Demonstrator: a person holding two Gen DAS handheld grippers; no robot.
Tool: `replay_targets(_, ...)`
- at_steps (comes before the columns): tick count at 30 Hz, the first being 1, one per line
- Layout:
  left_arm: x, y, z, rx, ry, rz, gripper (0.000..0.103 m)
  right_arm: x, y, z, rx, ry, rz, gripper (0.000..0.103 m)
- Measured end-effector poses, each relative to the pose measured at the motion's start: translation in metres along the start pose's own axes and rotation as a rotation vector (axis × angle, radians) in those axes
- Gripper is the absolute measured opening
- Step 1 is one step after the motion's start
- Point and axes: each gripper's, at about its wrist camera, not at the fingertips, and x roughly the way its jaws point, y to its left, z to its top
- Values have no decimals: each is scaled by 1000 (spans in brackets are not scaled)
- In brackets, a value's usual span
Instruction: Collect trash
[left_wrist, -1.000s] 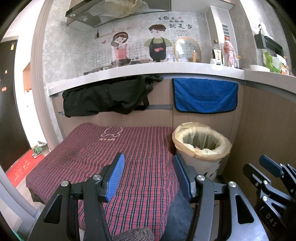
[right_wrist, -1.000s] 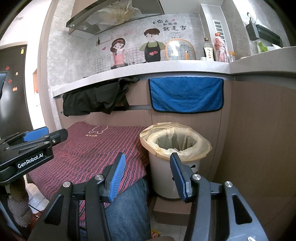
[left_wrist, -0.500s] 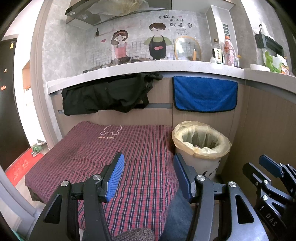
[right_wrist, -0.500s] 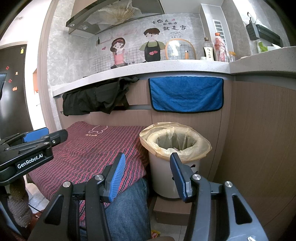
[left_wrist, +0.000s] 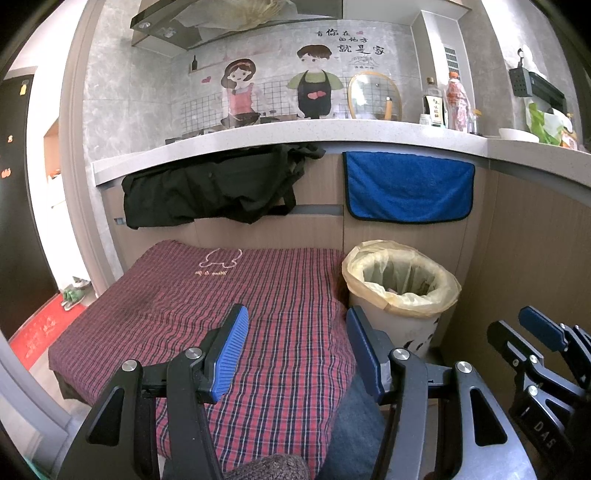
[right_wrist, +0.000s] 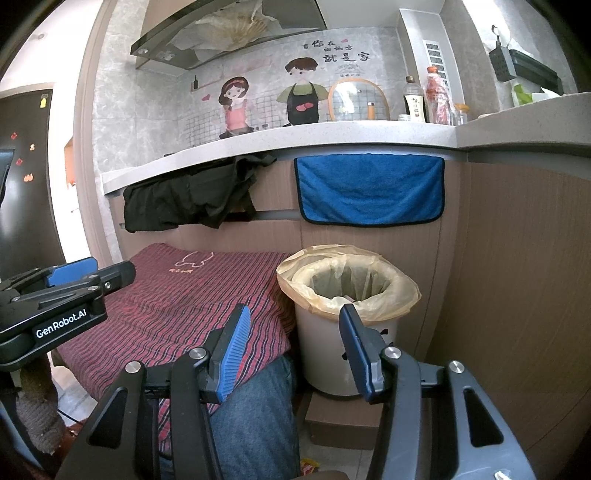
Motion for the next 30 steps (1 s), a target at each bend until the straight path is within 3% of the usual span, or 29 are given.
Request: replay_targets(30,2,-11,-3,-6,10,-14,56,1,-5,3,1,-3,-2,48)
